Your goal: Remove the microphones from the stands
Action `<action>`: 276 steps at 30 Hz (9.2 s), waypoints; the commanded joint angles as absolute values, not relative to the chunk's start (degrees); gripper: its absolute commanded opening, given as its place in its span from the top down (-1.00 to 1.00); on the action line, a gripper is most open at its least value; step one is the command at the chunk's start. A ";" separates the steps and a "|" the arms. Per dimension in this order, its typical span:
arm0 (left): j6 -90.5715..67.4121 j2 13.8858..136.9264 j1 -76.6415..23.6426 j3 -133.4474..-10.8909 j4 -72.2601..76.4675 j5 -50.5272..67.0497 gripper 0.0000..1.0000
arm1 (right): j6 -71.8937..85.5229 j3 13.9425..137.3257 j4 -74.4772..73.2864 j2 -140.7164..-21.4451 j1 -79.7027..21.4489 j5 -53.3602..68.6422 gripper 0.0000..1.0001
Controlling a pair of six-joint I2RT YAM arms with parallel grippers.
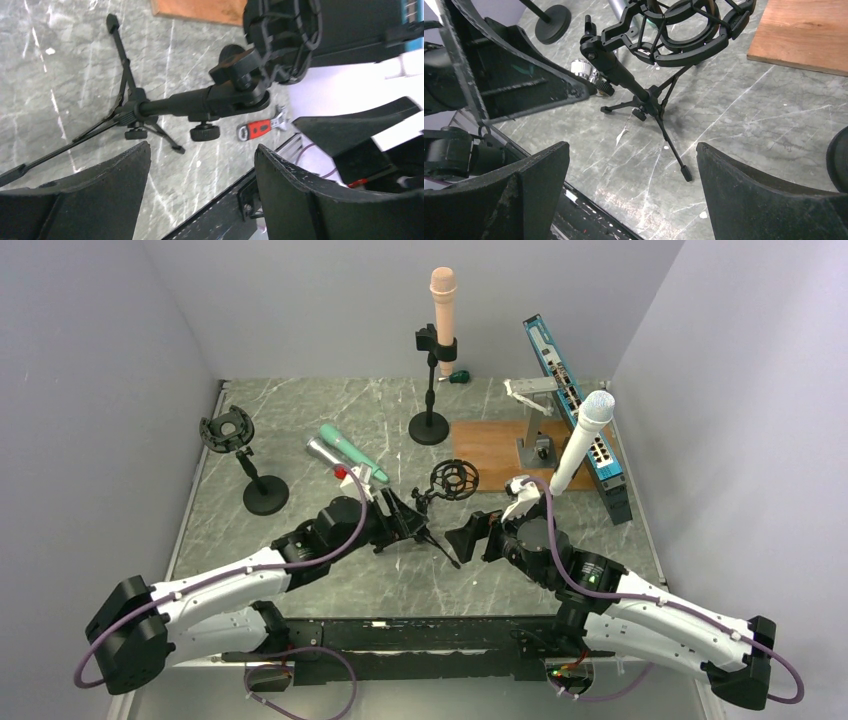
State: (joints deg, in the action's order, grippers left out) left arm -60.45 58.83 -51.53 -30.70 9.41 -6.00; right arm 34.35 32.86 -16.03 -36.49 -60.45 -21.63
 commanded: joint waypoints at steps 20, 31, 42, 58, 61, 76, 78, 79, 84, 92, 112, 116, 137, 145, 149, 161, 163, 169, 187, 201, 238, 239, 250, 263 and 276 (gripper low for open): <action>-31.45 47.03 -52.89 -45.79 -8.71 -15.07 -0.98 | 26.74 44.20 -20.31 -39.52 -60.44 -26.32 -1.00; -9.65 51.56 -44.27 -68.20 -12.11 -7.79 -0.99 | 11.21 64.68 -22.85 -56.55 -59.75 -37.97 -1.00; -6.62 43.46 -34.28 -53.16 0.71 -9.71 -0.99 | 5.19 85.43 -9.73 -77.46 -47.00 -38.08 -1.00; -9.40 46.73 -33.29 -49.64 3.79 -0.53 -0.90 | -5.09 108.58 3.90 -103.81 -37.91 -39.63 -1.00; -9.01 47.42 -33.24 -49.83 3.52 -0.53 -0.91 | -4.91 111.53 4.99 -107.20 -35.96 -39.68 -1.00; -6.33 48.25 -33.25 -48.49 5.77 0.18 -0.99 | -8.57 118.66 14.90 -118.38 -32.34 -32.10 -0.80; -6.56 48.36 -33.22 -48.43 5.93 0.18 -0.99 | -8.65 115.26 15.37 -116.64 -32.34 -30.19 -0.55; -6.73 48.53 -33.18 -48.32 6.09 0.29 -0.99 | -8.90 113.89 15.35 -115.62 -32.30 -29.38 -0.38; -8.61 50.17 -32.70 -49.29 5.06 1.99 -0.99 | -10.04 107.43 13.33 -109.90 -32.21 -23.28 0.23; -11.20 52.02 -32.43 -50.07 5.04 6.60 -0.99 | -10.99 105.39 0.29 -101.32 -32.14 -9.31 1.00; -8.94 57.83 -30.96 -57.70 8.07 28.24 -0.99 | -2.26 79.37 1.24 -83.02 -26.13 20.05 1.00; -7.79 62.37 -28.89 -60.09 11.42 31.11 -0.99 | -2.59 78.03 1.46 -82.84 -25.12 24.89 1.00; -9.14 96.13 -22.68 -82.97 22.08 63.79 -0.99 | -0.58 81.49 -0.80 -86.81 -22.90 33.79 1.00; -10.44 99.49 -23.08 -83.94 22.90 64.55 -0.91 | -0.39 80.98 -0.83 -86.34 -22.85 33.88 1.00; -9.41 100.54 -23.62 -84.03 20.80 63.39 -0.84 | -0.22 81.08 -0.65 -86.26 -22.85 34.49 1.00; -2.90 101.97 -24.44 -85.24 12.42 55.63 -0.99 | -0.09 80.57 -0.26 -85.81 -22.85 34.50 1.00; -1.44 101.00 -24.35 -83.91 11.71 51.94 -0.99 | -0.09 80.32 -0.27 -85.66 -22.87 34.60 1.00; -4.84 98.39 -24.02 -77.80 19.01 48.26 -0.88 | -0.09 80.07 -0.26 -85.29 -22.84 34.35 1.00; -9.08 101.78 -24.60 -82.11 24.54 53.40 -0.88 | -0.18 80.16 -0.33 -85.10 -22.83 34.65 1.00; -6.79 99.44 -24.86 -79.86 19.35 49.71 1.00 | -0.09 82.03 -2.00 -85.11 -22.79 32.16 1.00; -4.50 99.73 -27.86 -69.00 12.13 37.42 1.00 | 10.91 100.37 -5.64 -77.16 -22.94 26.91 1.00; -4.65 99.92 -27.90 -68.43 12.60 36.92 1.00 | 11.04 99.76 -5.62 -76.61 -22.94 27.28 1.00; -7.05 103.77 -28.09 -69.03 12.44 36.80 1.00 | 13.30 93.62 -4.57 -73.16 -22.93 30.50 1.00; -5.07 104.74 -30.23 -64.91 14.22 33.66 1.00 | 13.92 90.78 -4.80 -71.16 -22.94 31.89 1.00; -6.62 91.12 -30.06 -71.98 2.13 31.43 -0.80 | 13.80 89.31 -4.87 -72.48 -24.17 34.43 1.00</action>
State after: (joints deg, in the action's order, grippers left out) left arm -4.62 98.45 -29.67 -71.05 7.51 31.35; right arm 13.76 88.53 -7.27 -72.79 -23.31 33.63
